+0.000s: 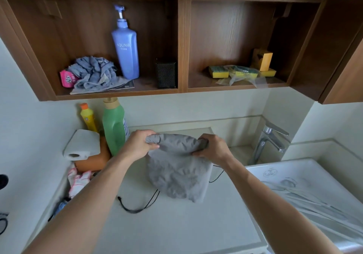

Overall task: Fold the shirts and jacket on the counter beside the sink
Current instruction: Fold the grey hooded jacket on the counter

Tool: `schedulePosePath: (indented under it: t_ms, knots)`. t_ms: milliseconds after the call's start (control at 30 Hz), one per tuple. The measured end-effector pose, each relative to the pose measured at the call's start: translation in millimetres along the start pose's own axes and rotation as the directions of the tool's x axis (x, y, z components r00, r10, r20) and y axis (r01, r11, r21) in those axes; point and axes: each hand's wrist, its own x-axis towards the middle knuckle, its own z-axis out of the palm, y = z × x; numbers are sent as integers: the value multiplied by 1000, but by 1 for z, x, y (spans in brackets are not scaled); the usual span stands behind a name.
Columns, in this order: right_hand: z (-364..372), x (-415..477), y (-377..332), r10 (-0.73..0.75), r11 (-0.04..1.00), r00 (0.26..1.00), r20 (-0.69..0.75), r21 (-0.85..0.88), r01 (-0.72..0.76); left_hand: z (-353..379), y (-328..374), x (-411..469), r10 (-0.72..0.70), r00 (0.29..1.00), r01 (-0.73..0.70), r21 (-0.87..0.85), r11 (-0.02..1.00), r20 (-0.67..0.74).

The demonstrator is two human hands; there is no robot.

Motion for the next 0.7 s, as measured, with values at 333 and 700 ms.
schedulePosePath:
  t_ms: [333, 700]
  knots:
    - [-39, -2, -26, -246, 953, 969, -23, 174, 246, -49, 26, 11, 141, 984, -166, -257, 952, -113]
    - [67, -7, 40, 393, 356, 876, 279, 832, -425, 26, 8, 19, 184, 981, -190, 114, 975, 59]
